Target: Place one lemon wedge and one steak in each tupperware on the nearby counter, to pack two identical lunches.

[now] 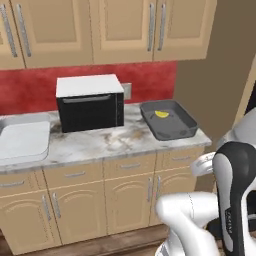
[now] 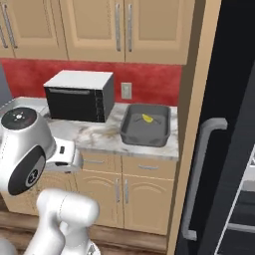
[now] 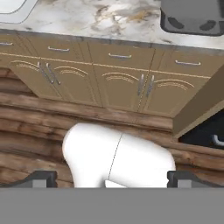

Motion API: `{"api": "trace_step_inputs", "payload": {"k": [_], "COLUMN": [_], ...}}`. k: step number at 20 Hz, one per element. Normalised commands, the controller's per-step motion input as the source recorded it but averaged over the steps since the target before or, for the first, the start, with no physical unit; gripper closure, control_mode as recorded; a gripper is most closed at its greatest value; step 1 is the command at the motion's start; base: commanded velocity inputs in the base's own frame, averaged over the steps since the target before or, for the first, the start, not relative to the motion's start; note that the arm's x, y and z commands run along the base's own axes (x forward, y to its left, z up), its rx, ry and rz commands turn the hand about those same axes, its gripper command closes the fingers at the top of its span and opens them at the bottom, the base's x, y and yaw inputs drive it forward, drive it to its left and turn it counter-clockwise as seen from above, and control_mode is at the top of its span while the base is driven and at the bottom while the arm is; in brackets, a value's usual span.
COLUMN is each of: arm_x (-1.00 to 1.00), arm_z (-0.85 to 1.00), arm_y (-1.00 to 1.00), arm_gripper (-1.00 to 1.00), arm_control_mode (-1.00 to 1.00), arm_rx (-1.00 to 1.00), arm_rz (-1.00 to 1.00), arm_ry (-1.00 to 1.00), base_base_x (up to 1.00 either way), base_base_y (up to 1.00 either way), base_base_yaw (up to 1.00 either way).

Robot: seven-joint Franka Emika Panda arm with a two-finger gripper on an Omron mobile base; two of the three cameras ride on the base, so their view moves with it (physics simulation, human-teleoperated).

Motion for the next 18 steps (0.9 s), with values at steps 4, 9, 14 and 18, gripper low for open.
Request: {"api": "trace_step_inputs", "payload": {"k": [4, 9, 14, 18], "arm_x": [0.0, 0.0, 0.0, 0.0], "arm_z": [0.0, 0.0, 0.0, 0.0], "arm_y": [0.0, 0.0, 0.0, 0.0], "arm_gripper": [-1.0, -1.0, -1.0, -1.0], "arm_control_mode": [1.0, 1.0, 1.0, 1.0], "arm_rx": [0.0, 0.0, 0.0, 0.0], "arm_rz": [0.0, 0.0, 0.0, 0.0], "arm_ry": [0.0, 0.0, 0.0, 0.0], "base_base_x": [-1.0, -1.0, -0.72, -0.03], "base_base_y": [-0.55, -0.88, -1.0, -1.0], "base_base_yaw": [0.0, 0.0, 0.0, 0.0]}}
